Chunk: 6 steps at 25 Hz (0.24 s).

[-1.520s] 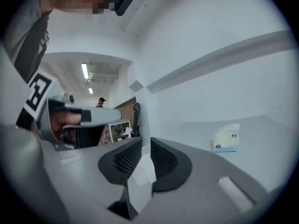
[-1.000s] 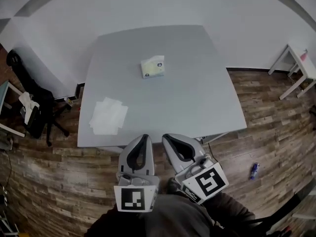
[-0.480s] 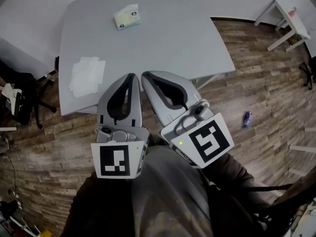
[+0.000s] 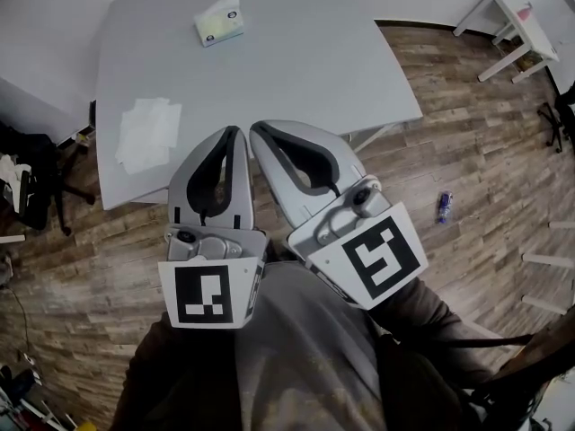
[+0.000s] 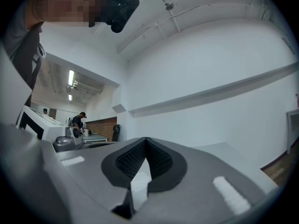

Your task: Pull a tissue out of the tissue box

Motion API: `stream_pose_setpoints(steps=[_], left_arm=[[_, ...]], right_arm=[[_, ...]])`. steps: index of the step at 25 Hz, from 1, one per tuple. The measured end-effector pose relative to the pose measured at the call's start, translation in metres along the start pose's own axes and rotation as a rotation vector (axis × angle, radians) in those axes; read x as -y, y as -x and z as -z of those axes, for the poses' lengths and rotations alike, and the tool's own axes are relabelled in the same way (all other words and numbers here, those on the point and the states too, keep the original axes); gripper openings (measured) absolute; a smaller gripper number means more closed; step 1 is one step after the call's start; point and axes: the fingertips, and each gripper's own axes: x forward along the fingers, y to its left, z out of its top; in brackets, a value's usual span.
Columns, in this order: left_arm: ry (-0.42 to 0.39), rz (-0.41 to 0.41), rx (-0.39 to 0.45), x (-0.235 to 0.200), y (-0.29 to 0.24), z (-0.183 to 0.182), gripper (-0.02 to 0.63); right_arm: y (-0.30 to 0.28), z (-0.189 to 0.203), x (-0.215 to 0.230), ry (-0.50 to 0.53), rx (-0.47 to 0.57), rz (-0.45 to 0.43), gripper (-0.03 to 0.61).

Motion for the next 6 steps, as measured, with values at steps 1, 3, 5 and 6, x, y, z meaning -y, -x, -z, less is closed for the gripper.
stream_pose_setpoints(steps=[1,3,5,6], left_arm=[[-0.002,0.003,-0.005,0.0007,0.0005,0.0013,0.002],[-0.005,0.007,-0.012,0.0019,0.0012,0.0031,0.002],[-0.006,0.003,-0.009,0.0023,0.0011,0.003,0.002],[-0.007,0.002,-0.009,0.0026,0.0011,0.0031,0.002]], right_arm=[[0.0001,0.0004,0.0001,0.0,0.0,0.0,0.0],[0.0003,0.0011,0.0005,0.0,0.0,-0.002,0.0],[0.0006,0.0019,0.0009,-0.004,-0.001,-0.003,0.0],[0.0008,0.0024,0.001,-0.007,-0.003,-0.003,0.0]])
